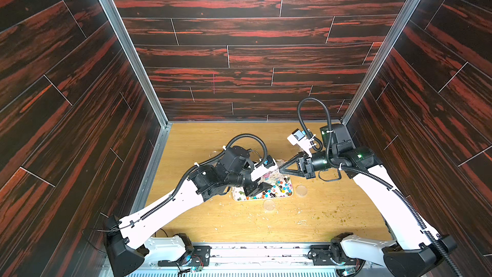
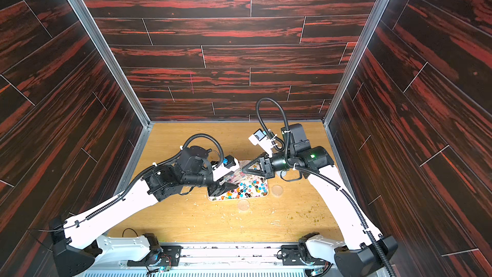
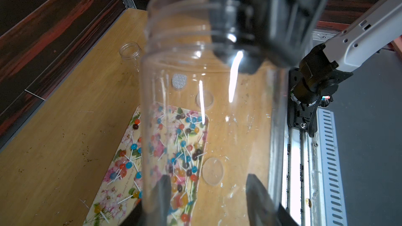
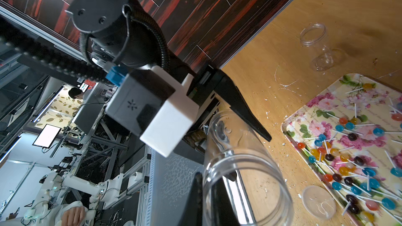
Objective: Pour the candies out of the jar
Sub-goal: Place the jar at the center of the board.
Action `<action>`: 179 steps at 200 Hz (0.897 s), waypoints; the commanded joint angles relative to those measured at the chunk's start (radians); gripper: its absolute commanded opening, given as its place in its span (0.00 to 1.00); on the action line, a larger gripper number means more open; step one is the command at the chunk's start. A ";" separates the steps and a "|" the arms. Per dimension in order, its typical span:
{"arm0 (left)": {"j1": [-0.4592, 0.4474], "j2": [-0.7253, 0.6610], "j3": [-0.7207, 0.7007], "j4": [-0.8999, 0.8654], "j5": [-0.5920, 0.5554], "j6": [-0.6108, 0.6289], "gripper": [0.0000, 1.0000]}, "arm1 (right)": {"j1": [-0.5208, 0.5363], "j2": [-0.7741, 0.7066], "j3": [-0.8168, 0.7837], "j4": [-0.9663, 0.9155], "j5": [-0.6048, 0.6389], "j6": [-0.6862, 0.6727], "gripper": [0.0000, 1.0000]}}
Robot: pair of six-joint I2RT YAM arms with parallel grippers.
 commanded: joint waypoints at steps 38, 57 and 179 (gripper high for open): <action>0.006 -0.178 -0.172 0.175 -0.236 -0.092 0.79 | 0.020 0.005 0.021 -0.008 0.061 -0.009 0.00; 0.006 -0.268 -0.251 0.183 -0.353 -0.115 0.83 | 0.020 0.018 0.022 0.009 0.083 0.006 0.00; 0.006 -0.592 -0.450 0.075 -0.484 -0.285 0.89 | 0.016 0.612 0.380 0.004 0.916 0.166 0.00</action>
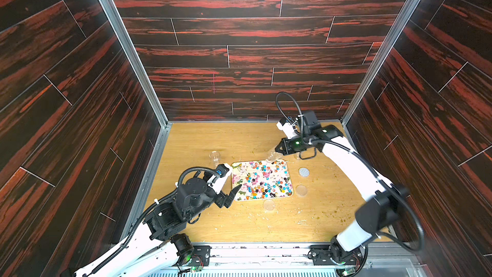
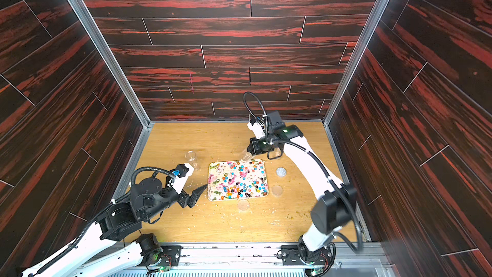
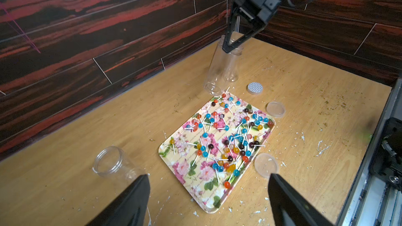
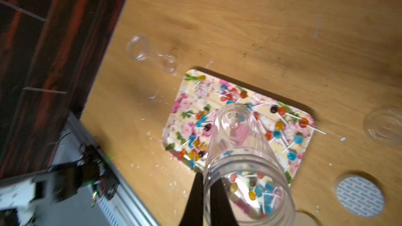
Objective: Pour the candies out of the jar
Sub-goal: Place the jar at the center of the board.
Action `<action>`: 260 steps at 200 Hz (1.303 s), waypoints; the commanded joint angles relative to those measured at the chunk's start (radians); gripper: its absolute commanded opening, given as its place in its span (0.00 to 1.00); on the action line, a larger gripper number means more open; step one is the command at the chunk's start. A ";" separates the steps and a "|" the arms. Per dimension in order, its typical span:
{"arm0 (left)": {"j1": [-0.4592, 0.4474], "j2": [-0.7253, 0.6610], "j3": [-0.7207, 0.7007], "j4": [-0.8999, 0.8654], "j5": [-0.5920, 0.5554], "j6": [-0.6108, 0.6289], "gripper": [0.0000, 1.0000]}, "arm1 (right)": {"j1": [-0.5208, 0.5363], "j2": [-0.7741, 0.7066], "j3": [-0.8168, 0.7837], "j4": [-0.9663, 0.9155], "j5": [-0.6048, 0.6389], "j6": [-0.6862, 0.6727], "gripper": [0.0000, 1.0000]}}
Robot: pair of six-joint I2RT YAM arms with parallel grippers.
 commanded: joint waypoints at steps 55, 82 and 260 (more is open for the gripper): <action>0.003 -0.085 -0.070 -0.018 0.003 -0.091 0.89 | 0.005 0.430 0.432 -0.123 0.257 0.036 0.00; 0.003 -0.114 -0.087 -0.015 0.005 -0.107 0.89 | 0.017 0.550 0.562 -0.196 0.284 0.022 0.00; 0.003 -0.090 -0.089 0.032 -0.012 -0.120 0.90 | 0.034 0.723 0.966 -0.386 0.309 -0.006 0.50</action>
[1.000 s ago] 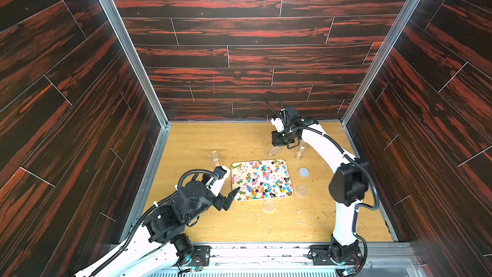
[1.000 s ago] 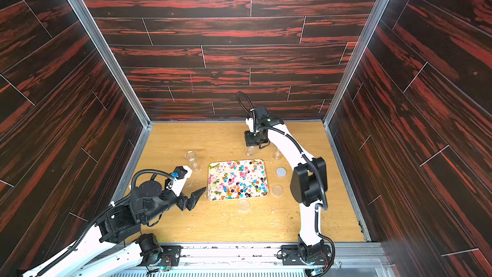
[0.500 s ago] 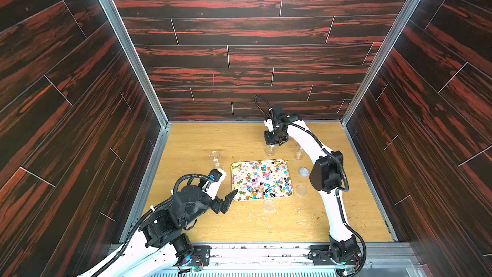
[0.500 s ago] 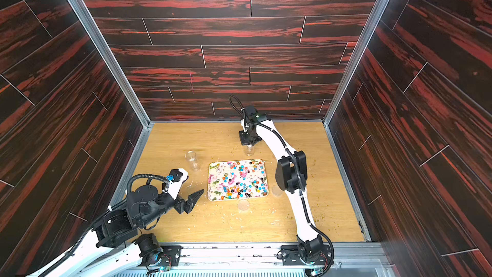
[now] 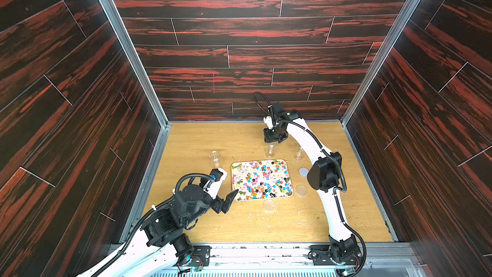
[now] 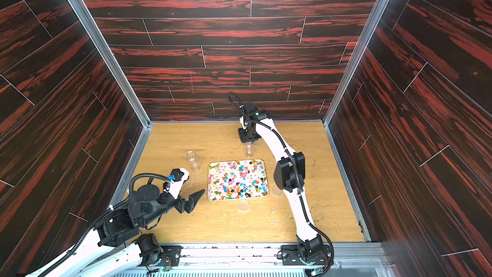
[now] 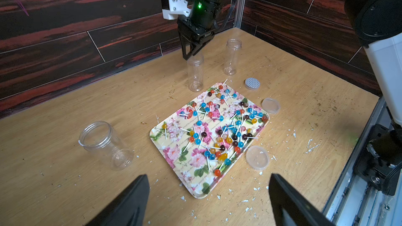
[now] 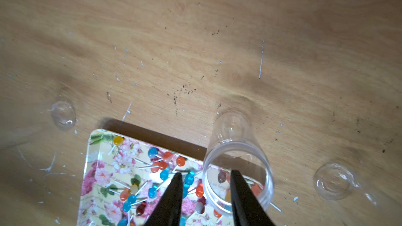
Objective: Pour the candies out of the jar
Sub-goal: Place the jar at the center of the board.
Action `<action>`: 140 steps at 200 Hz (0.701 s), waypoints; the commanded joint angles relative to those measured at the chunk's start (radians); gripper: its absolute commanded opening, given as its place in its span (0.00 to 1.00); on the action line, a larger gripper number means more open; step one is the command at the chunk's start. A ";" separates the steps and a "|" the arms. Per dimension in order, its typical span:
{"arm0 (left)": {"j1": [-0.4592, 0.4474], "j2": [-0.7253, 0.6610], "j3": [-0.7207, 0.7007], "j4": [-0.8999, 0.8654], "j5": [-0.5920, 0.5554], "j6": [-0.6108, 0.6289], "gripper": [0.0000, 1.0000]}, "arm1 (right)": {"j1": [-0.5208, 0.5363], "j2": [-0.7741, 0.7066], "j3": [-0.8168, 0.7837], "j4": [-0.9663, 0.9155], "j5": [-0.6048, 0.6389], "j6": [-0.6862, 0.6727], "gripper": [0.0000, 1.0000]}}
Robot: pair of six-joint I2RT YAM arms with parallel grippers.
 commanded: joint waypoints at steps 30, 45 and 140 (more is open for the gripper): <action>0.003 -0.009 -0.010 0.092 -0.210 -0.042 0.90 | 0.002 -0.038 0.201 -0.114 0.078 -0.024 0.57; 0.004 -0.045 -0.033 0.150 -0.404 -0.031 0.91 | 0.003 -0.133 0.177 -0.096 0.136 -0.033 0.61; 0.375 -0.113 -0.165 0.315 -0.597 0.044 1.00 | -0.326 -1.371 -1.410 0.952 0.329 0.065 0.99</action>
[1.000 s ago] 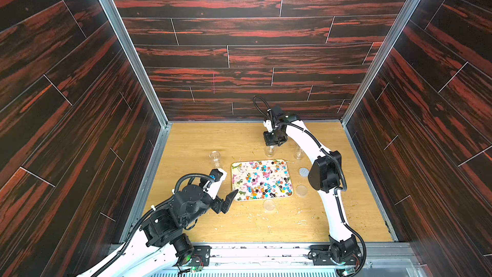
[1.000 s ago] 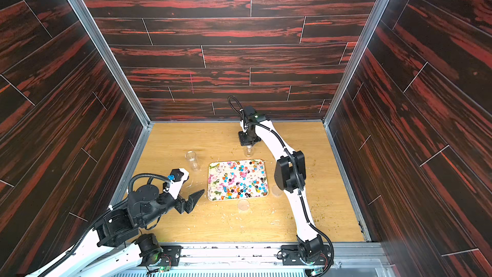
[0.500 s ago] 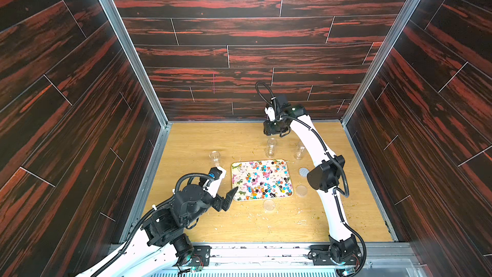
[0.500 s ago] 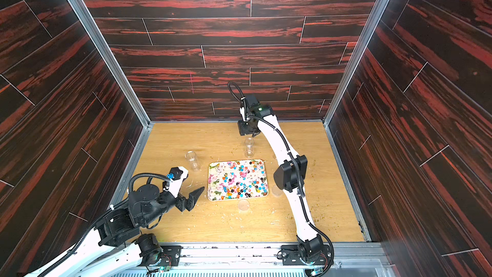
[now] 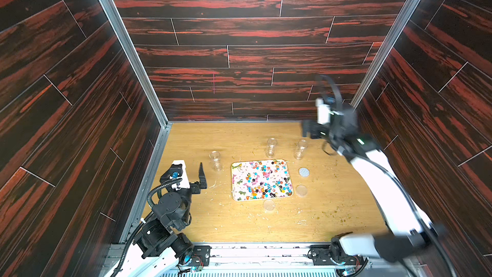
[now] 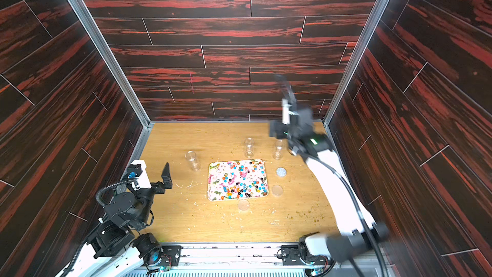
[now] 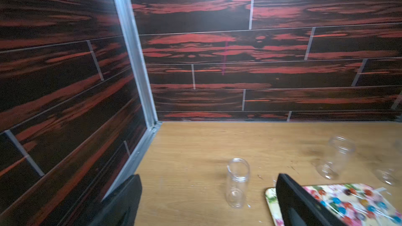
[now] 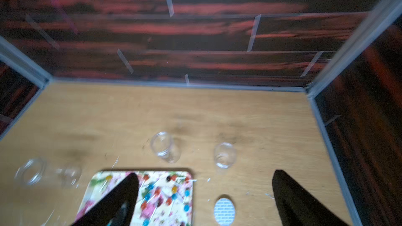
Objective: Pour the candies out of the jar
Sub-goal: Place the jar at the center of the board, then reset both arms
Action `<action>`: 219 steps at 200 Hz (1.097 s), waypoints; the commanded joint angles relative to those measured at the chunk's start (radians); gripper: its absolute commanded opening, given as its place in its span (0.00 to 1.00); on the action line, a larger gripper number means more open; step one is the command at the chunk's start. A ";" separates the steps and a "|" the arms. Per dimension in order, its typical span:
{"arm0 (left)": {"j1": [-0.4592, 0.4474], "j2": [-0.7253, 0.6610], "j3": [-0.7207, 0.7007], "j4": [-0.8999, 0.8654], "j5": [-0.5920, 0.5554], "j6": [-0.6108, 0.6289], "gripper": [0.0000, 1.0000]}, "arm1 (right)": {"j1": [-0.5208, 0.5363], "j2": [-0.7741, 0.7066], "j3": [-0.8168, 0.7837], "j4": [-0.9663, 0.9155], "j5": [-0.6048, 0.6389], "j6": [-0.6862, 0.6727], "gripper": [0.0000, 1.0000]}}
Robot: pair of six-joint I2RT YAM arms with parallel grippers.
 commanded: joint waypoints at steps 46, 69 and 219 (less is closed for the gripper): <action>0.481 0.284 -0.176 0.202 0.053 -0.263 1.00 | -0.282 -0.324 -0.812 0.574 0.241 0.006 0.99; 0.520 0.399 -0.310 0.503 0.046 -0.157 1.00 | -0.310 -0.264 -1.060 0.862 0.219 -0.017 0.99; 0.634 1.143 -0.164 0.978 0.344 -0.166 1.00 | -0.300 0.334 -1.001 1.465 0.066 -0.036 0.99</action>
